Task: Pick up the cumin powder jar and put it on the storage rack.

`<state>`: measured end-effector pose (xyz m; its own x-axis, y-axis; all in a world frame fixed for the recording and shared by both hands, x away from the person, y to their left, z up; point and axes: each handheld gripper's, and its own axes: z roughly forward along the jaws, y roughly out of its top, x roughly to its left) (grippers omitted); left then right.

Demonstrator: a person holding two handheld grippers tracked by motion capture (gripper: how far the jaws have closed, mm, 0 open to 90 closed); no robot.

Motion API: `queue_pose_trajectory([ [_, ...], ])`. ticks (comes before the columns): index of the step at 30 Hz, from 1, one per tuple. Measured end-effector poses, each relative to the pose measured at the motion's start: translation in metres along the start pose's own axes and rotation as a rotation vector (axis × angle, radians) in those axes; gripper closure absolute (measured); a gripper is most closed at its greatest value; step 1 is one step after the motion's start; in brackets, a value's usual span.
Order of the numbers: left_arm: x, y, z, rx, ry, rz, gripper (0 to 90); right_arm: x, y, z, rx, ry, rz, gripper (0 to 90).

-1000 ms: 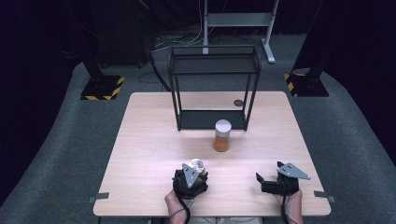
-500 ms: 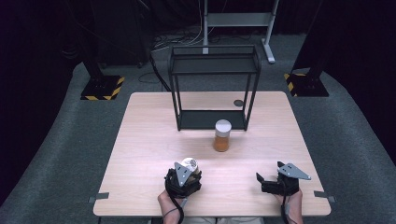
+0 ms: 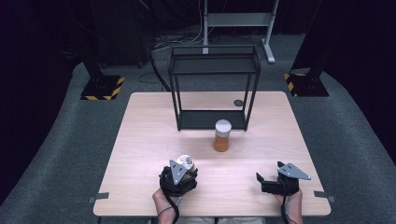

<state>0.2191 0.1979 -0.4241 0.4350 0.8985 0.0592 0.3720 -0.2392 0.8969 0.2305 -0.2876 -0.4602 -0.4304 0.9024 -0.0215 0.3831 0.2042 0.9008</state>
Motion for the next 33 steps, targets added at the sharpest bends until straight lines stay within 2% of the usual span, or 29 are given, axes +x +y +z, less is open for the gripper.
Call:
queue_pose_trajectory([
  [7, 0.006, 0.005, -0.004, -0.006, 0.003, 0.007, 29.7, 0.0, 0.0, 0.0, 0.0, 0.002, 0.0, 0.0],
  [10, 0.009, 0.007, -0.006, -0.009, -0.007, -0.004, 29.7, 0.0, 0.0, 0.0, 0.003, 0.0, 0.001, 0.0],
  [33, 0.027, 0.032, -0.013, -0.028, -0.038, 0.014, 29.8, 0.002, 0.002, 0.001, 0.012, -0.008, -0.002, 0.0],
])
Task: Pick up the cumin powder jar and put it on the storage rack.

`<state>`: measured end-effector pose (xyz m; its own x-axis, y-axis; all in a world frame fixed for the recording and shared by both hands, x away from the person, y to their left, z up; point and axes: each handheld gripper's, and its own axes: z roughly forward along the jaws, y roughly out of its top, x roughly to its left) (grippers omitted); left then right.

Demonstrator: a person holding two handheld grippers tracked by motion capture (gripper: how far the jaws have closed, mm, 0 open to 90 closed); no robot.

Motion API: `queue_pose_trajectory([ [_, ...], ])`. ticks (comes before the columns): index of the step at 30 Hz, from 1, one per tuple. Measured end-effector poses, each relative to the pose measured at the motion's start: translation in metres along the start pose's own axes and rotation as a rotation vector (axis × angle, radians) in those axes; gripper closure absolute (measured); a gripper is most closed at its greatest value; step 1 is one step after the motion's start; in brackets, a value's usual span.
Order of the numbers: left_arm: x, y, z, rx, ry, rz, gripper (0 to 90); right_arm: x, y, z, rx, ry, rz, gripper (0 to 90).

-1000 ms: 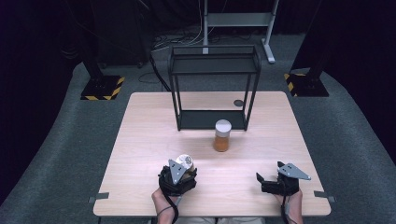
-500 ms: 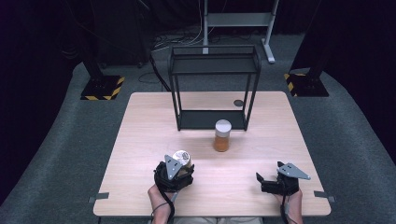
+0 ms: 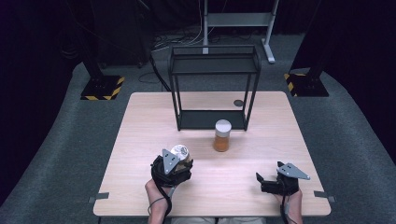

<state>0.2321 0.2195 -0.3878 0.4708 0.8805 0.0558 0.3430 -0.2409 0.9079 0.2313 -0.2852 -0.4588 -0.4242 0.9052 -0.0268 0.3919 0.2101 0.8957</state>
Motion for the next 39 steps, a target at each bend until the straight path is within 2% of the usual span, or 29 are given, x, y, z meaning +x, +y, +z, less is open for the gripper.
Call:
queue_pose_trajectory([
  [11, 0.007, 0.012, -0.003, -0.005, -0.011, 0.015, 29.8, 0.001, 0.0, 0.0, 0.0, -0.001, -0.002, 0.0],
  [17, 0.015, 0.018, -0.003, -0.016, -0.031, 0.003, 29.8, 0.0, 0.0, 0.0, 0.001, -0.002, 0.0, 0.0],
  [23, 0.016, 0.026, -0.002, -0.014, -0.034, 0.02, 29.9, 0.001, 0.0, 0.0, 0.001, -0.004, -0.001, 0.0],
  [39, 0.024, 0.041, 0.0, -0.016, -0.039, 0.027, 29.9, 0.001, 0.001, 0.001, 0.008, -0.005, -0.005, 0.0],
])
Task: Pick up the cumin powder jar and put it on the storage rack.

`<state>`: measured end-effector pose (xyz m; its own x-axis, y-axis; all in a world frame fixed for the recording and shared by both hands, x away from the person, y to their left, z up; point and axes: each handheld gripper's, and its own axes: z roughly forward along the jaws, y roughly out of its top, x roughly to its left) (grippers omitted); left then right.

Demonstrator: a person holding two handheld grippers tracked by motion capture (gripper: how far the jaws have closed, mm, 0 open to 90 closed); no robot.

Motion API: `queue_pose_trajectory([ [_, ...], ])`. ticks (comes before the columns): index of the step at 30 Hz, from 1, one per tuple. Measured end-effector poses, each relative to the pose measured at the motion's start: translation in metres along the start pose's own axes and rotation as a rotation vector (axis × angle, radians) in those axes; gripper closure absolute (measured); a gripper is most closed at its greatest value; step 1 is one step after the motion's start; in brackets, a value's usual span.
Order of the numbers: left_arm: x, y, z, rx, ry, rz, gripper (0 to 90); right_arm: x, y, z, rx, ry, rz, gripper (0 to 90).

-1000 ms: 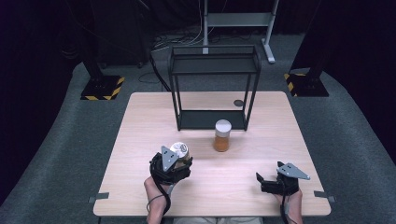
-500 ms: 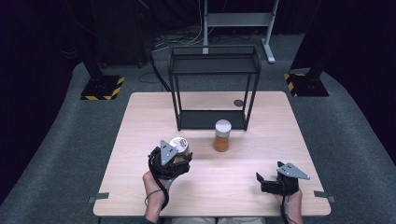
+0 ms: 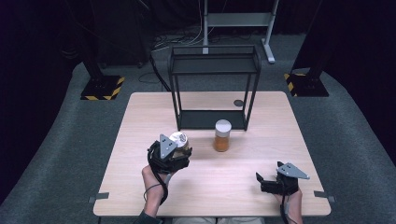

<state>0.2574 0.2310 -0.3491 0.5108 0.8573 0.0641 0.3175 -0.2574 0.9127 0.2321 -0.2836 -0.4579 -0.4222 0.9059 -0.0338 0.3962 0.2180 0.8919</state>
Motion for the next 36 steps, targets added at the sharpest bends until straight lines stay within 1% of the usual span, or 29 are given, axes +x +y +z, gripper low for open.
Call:
queue_pose_trajectory([
  [3, 0.002, 0.002, 0.0, -0.007, -0.004, -0.001, 29.9, 0.0, 0.0, 0.0, -0.001, -0.002, 0.001, 0.0],
  [6, 0.003, 0.005, 0.001, -0.002, -0.004, 0.006, 29.9, 0.001, 0.0, 0.0, -0.002, -0.003, -0.001, 0.0],
  [13, 0.008, 0.01, 0.003, -0.008, -0.012, 0.0, 29.9, 0.001, 0.0, 0.0, 0.0, -0.003, 0.0, 0.0],
  [21, 0.014, 0.022, 0.006, -0.009, -0.026, 0.013, 29.9, 0.001, 0.001, 0.0, 0.003, -0.003, 0.0, 0.0],
  [28, 0.016, 0.029, 0.008, -0.011, -0.033, 0.019, 30.0, 0.0, 0.0, 0.0, -0.001, -0.001, 0.0, 0.0],
  [30, 0.018, 0.034, 0.009, -0.007, -0.034, 0.026, 29.9, 0.0, 0.0, 0.0, -0.001, -0.001, 0.0, 0.0],
  [36, 0.021, 0.041, 0.013, -0.008, -0.038, 0.025, 30.0, 0.0, 0.0, 0.0, -0.002, -0.002, -0.001, 0.0],
])
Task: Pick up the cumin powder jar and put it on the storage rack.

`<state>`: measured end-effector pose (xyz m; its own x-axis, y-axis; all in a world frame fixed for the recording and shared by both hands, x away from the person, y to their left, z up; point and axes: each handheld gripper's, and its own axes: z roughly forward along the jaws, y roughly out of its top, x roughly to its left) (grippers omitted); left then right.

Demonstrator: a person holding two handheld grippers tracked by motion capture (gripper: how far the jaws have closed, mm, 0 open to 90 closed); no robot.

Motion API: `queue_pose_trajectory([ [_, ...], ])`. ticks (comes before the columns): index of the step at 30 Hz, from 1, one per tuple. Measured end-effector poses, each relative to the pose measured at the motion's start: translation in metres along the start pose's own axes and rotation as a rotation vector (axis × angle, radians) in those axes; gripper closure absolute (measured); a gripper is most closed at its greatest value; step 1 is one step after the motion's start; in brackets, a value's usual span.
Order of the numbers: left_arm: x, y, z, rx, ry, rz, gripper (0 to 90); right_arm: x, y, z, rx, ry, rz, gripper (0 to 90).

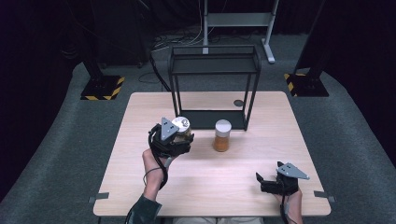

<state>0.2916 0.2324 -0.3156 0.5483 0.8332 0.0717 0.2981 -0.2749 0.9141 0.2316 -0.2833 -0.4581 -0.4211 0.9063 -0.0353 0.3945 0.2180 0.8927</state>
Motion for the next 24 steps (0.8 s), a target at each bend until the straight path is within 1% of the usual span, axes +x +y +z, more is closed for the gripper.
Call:
queue_pose_trajectory([
  [4, 0.001, 0.004, 0.002, 0.003, 0.0, 0.006, 29.9, 0.0, 0.0, 0.0, 0.0, 0.0, -0.001, 0.0],
  [13, 0.008, 0.011, 0.007, 0.005, -0.008, -0.004, 30.0, 0.0, 0.0, 0.0, 0.0, 0.002, 0.001, 0.0],
  [19, 0.01, 0.02, 0.012, 0.012, -0.007, 0.008, 30.0, 0.0, 0.0, 0.0, 0.001, 0.003, -0.001, 0.0],
  [24, 0.012, 0.026, 0.015, 0.008, -0.006, 0.006, 30.0, 0.0, 0.0, 0.0, 0.0, 0.003, -0.001, 0.0],
])
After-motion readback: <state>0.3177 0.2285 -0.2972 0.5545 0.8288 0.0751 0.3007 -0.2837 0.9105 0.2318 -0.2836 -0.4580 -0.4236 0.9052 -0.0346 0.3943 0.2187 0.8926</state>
